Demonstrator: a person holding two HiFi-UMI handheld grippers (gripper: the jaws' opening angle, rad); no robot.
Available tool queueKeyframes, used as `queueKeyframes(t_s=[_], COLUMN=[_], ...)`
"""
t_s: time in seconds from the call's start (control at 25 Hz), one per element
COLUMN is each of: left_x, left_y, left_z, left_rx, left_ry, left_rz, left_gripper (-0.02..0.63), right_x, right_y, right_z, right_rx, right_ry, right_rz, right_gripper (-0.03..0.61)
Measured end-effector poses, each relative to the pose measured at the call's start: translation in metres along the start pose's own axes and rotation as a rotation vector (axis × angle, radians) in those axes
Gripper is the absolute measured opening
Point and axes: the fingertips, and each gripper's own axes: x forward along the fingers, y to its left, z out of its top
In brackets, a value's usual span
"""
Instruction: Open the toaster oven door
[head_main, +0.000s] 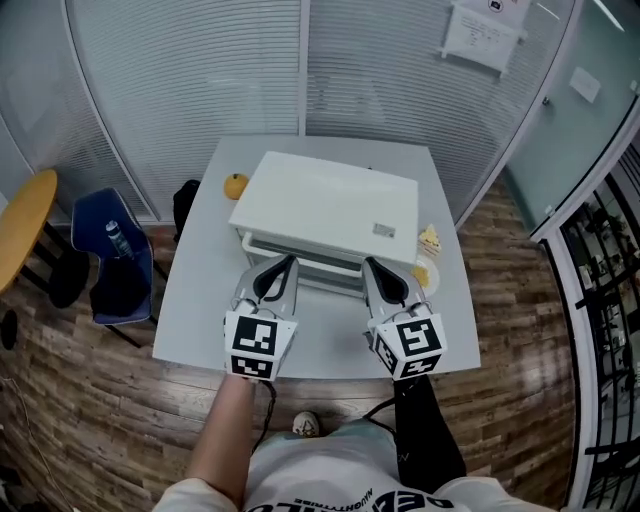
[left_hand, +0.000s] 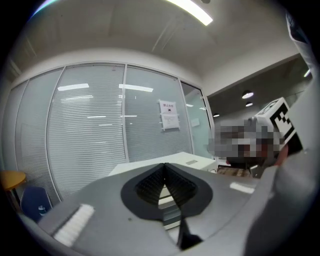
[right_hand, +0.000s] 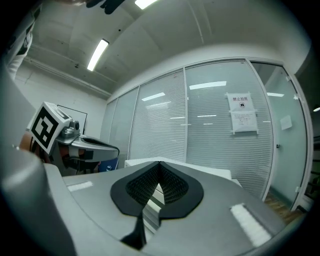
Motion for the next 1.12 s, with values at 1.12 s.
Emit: queueKeyframes(t_s=[1.12], left_x=[0.079], left_y=[-0.009], left_z=[-0.089], left_rx=[-0.122], left_ry=[0.208], left_rz=[-0.082], left_gripper=[0.058], right_x=[0.057], right_y=[-0.017], right_z=[-0.103], right_rx=[0.039], right_ry=[0.341], right_rz=[-0.002], right_gripper=[0.003])
